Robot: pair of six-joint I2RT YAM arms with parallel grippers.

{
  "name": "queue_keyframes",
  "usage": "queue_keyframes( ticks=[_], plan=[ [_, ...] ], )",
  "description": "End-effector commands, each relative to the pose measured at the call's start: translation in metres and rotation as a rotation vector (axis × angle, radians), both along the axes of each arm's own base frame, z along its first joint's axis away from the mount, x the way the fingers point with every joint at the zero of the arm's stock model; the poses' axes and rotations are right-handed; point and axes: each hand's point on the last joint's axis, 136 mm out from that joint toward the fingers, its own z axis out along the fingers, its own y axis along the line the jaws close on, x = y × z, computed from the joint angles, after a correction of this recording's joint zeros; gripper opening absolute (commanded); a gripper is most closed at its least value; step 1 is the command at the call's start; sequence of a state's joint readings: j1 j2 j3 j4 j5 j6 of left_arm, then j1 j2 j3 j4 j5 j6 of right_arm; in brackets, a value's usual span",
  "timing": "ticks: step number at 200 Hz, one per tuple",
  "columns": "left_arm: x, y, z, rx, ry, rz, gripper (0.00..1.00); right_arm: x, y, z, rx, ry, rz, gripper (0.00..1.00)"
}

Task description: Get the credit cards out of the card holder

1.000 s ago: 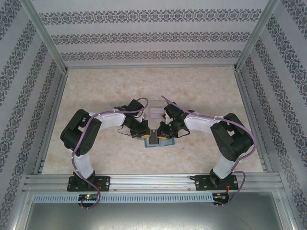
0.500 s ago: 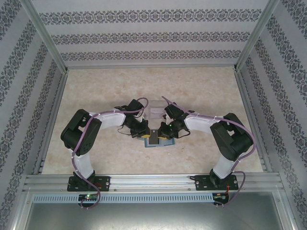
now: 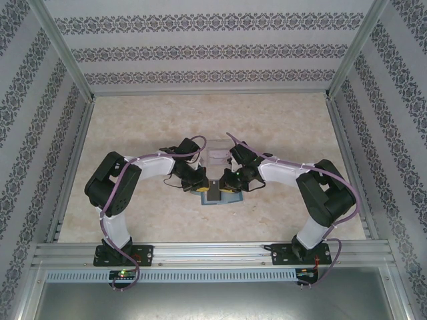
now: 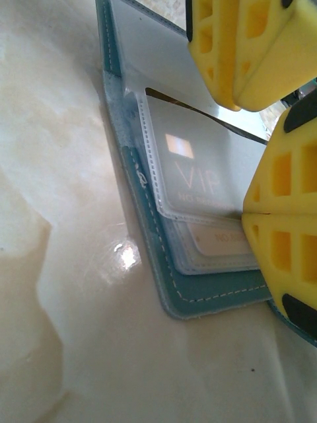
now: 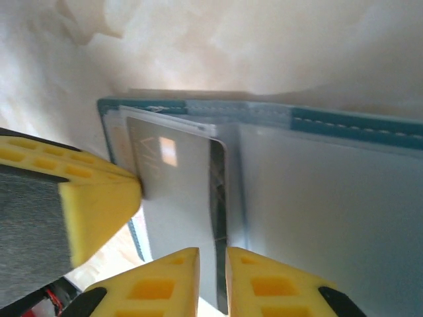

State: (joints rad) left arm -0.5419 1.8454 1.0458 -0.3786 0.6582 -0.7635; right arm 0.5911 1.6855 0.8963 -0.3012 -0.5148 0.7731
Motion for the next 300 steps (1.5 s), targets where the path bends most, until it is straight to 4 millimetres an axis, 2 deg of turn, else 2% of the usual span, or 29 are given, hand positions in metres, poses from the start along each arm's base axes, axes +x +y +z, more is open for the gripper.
queue_keyframes(
  ticks=[1,91,140,176,201,246,300],
  plan=[
    [-0.01,0.012,-0.02,0.087,0.041,-0.008,0.0,0.001,0.009,0.005,0.052,0.008,0.0,0.21],
    [-0.01,0.011,-0.021,0.087,0.045,-0.008,0.0,-0.002,0.002,-0.016,-0.006,0.033,0.003,0.21],
    [-0.01,0.011,-0.022,0.087,0.046,-0.009,0.0,-0.003,-0.016,-0.021,-0.12,0.017,-0.003,0.22],
    [-0.011,0.012,-0.021,0.086,0.046,-0.009,0.0,-0.003,-0.021,-0.02,-0.149,0.01,0.001,0.21],
    [-0.011,0.012,-0.022,0.086,0.046,-0.009,0.0,0.0,-0.016,-0.01,-0.11,-0.012,-0.005,0.21],
    [-0.011,0.011,-0.022,0.087,0.045,-0.009,0.0,0.004,0.006,0.01,0.035,-0.035,-0.001,0.21],
    [-0.011,0.012,-0.02,0.087,0.044,-0.007,0.0,0.003,0.009,-0.005,0.033,0.005,-0.002,0.21]
  ],
)
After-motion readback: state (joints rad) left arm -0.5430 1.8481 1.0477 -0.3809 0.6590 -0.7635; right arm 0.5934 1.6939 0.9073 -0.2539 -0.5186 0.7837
